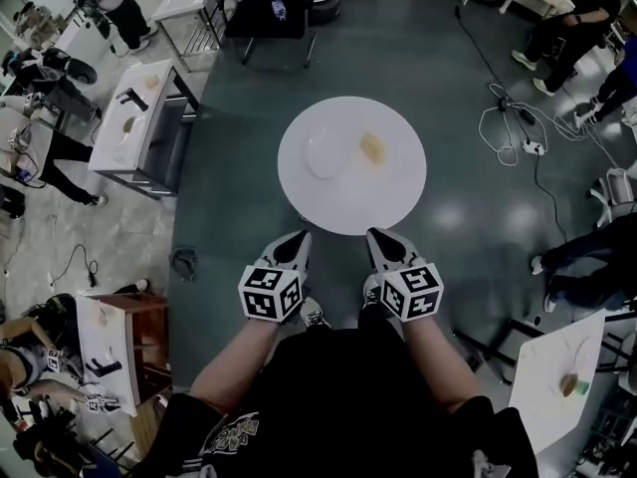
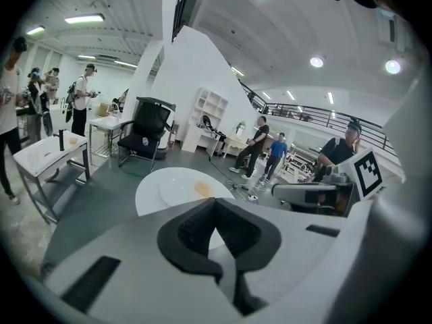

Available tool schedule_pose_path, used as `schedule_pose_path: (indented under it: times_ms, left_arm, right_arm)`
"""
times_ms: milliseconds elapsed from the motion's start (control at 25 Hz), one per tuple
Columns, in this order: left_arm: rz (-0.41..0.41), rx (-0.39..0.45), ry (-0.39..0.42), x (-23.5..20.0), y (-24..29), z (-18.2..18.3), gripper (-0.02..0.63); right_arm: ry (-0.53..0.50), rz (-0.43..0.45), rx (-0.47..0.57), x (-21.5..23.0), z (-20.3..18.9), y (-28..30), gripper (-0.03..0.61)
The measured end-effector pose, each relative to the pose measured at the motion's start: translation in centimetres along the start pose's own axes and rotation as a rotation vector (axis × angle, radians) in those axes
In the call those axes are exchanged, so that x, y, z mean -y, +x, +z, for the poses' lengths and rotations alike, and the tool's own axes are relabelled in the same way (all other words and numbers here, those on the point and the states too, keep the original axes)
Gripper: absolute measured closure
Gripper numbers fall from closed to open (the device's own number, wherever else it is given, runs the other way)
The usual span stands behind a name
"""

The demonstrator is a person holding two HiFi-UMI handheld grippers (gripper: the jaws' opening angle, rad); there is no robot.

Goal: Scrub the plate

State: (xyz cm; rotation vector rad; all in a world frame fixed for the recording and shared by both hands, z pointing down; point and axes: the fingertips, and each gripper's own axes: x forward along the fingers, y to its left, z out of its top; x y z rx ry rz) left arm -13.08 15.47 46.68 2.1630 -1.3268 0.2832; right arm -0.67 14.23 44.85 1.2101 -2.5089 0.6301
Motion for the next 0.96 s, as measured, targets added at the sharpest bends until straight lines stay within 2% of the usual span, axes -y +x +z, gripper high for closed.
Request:
schedule_pose_path:
  times_ms: [400, 960]
  left_arm:
    - [-0.051, -0.003, 0.026, 0.2, -0.8, -0.2, 0.607]
    - [-0.064, 0.012, 0.029, 1.1, -1.0, 0.3, 0.608]
  right_arm:
    - [0.009, -0.042, 0.023, -1.5, -0.4, -0.9, 0.557]
    - [-0.002, -0.049, 0.033, -1.5, 0.0, -1.7, 0.557]
